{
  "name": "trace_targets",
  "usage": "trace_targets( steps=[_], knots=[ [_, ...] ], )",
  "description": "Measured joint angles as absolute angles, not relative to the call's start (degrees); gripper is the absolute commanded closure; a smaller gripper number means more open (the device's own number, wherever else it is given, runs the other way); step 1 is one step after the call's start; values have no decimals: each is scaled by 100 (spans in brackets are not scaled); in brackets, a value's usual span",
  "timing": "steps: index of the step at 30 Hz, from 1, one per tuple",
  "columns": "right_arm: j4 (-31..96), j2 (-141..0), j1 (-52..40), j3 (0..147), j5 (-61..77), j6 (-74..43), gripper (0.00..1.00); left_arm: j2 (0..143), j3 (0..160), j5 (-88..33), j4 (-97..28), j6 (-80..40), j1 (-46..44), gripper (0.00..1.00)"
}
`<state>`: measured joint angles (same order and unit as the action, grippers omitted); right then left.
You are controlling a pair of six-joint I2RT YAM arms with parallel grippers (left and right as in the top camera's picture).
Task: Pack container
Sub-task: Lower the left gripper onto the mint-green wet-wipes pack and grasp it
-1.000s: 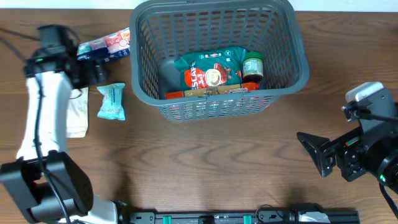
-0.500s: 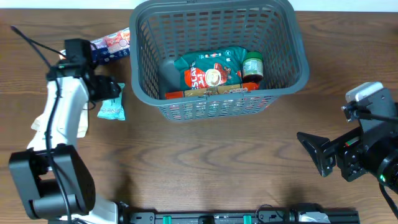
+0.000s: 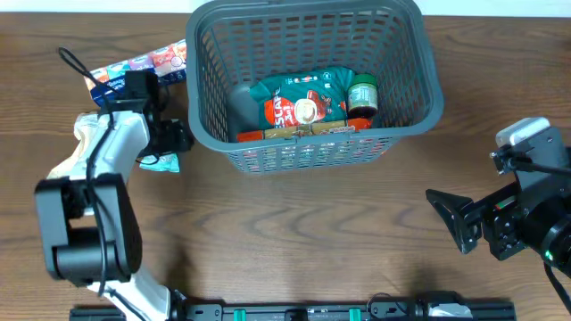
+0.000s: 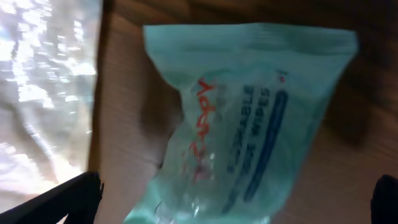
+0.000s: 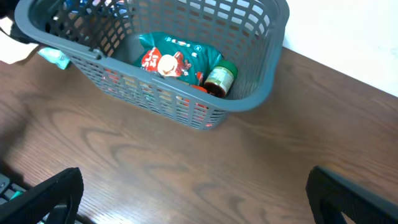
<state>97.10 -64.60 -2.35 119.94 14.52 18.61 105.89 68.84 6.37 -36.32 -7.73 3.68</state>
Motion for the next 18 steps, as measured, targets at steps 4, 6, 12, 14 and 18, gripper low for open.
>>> trace_targets(
  steps=[4, 6, 12, 14, 18],
  knots=[
    [9710, -6460, -233, 11994, 1452, 1861, 1, 10829, 6879, 607, -3516, -770, 368, 28],
    [9710, -6460, -233, 11994, 1452, 1861, 1, 10881, 6879, 600, -3492, -816, 368, 39],
    [9710, -6460, -235, 11994, 1452, 1861, 1, 10899, 6879, 593, -3430, -810, 368, 55],
    [9712, -6460, -233, 11994, 1452, 1861, 1, 10899, 6879, 598, -3422, -834, 368, 61],
    [9710, -6460, -235, 11994, 1452, 1861, 1, 10899, 6879, 593, -3422, -836, 368, 77]
  ],
)
